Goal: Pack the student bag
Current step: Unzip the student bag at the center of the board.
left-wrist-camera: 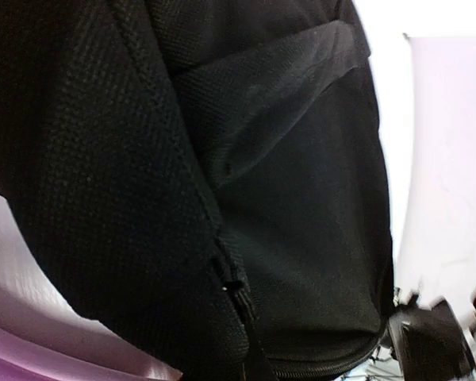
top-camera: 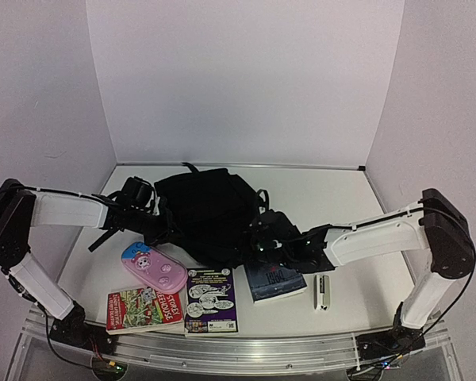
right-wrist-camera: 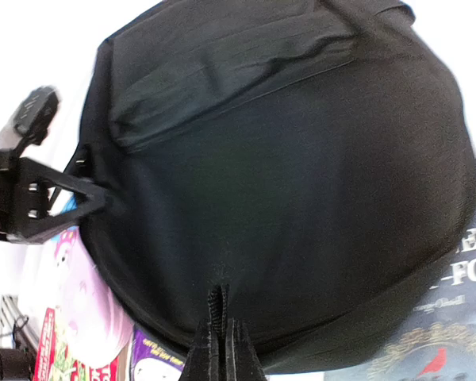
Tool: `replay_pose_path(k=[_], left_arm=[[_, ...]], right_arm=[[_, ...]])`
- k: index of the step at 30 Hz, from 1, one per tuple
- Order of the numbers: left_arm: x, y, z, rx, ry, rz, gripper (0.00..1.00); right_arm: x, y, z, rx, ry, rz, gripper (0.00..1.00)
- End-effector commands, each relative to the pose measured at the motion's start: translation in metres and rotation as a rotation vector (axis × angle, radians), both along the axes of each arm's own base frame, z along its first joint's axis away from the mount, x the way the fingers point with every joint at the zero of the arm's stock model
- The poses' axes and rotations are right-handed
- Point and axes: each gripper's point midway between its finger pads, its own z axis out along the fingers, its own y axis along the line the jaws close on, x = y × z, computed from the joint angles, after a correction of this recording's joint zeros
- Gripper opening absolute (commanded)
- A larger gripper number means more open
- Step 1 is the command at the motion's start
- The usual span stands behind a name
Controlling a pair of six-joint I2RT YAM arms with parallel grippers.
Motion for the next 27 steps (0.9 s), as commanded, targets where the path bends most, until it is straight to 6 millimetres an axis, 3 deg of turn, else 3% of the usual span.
replay_pose_path(k=[1, 6, 8, 14, 16, 19, 22, 27], left_arm=[[0.05, 0.043, 0.02, 0.048, -0.185, 0.033, 0.0], [0.084, 0.064, 0.023, 0.129, -0.251, 0.037, 0.0], [0.093, 0.069, 0.027, 0.173, -0.279, 0.03, 0.03], [0.08, 0.053, 0.056, 0.331, -0.401, -0.1, 0.54], [0.069, 0.04, 0.07, 0.433, -0.473, -0.138, 0.66], [0.056, 0.024, 0.09, 0.502, -0.567, -0.16, 0.73], [0.04, -0.004, 0.107, 0.442, -0.66, -0.234, 0.76], [0.004, -0.071, 0.119, 0.257, -0.751, -0.469, 0.78]], right_arm=[[0.023, -0.052, -0.007, -0.064, 0.025, -0.113, 0.0], [0.048, -0.069, -0.006, -0.045, 0.015, -0.124, 0.0], [0.051, -0.064, 0.003, -0.026, -0.004, -0.092, 0.0], [0.041, -0.04, 0.03, 0.024, -0.074, 0.091, 0.0], [0.038, -0.04, 0.034, 0.025, -0.087, 0.109, 0.0], [0.033, -0.038, 0.041, 0.055, -0.104, 0.14, 0.0], [0.027, -0.036, 0.048, 0.098, -0.113, 0.168, 0.0], [0.025, -0.037, 0.048, 0.121, -0.111, 0.165, 0.0]])
